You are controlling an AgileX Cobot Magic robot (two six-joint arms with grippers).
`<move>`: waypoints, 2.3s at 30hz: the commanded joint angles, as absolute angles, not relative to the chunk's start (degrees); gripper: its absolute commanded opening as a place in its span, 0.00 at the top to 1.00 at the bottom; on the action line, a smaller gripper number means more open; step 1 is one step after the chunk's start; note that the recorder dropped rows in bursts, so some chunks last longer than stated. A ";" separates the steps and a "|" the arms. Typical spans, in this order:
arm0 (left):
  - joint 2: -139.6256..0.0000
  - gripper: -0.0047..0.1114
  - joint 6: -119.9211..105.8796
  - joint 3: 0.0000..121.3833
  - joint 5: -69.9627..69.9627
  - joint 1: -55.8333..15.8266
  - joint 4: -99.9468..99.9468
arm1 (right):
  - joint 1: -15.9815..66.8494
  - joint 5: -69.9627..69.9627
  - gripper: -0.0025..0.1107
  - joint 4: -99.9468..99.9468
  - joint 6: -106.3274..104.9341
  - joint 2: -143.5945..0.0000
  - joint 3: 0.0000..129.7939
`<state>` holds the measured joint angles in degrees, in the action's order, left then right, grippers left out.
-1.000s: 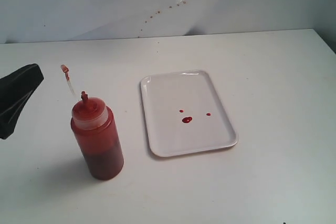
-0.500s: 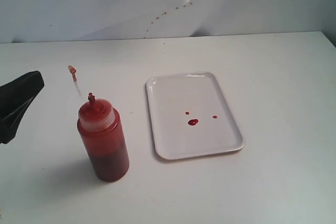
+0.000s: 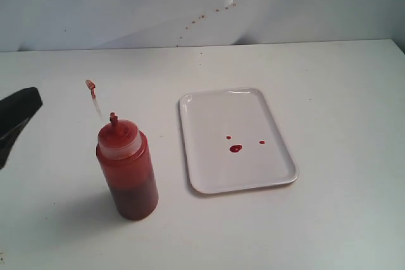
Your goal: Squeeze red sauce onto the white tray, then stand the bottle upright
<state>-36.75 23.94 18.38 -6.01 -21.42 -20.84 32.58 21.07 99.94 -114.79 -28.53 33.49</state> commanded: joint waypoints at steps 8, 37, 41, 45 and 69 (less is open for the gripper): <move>-29.81 0.96 23.94 18.18 -2.25 -21.92 -21.56 | 32.58 21.00 0.98 99.95 -114.77 -28.34 33.15; -8.25 0.96 29.68 4.70 -1.25 -21.92 -21.45 | 32.58 21.00 0.98 99.95 -114.77 -28.34 33.15; -8.25 0.96 29.68 4.70 -1.25 -21.92 -21.45 | 32.58 21.01 0.98 99.95 -114.65 -28.34 33.15; -8.25 0.96 29.68 4.70 -1.25 -21.92 -21.45 | 32.58 21.01 0.98 99.95 -114.65 -28.34 33.15; 0.00 0.96 28.38 4.64 20.03 -10.77 -18.56 | 32.58 20.90 0.98 99.95 -114.76 -28.30 33.29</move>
<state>-0.23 28.96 4.87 18.24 -10.88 -19.18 32.58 21.07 99.94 -114.79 -28.53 33.49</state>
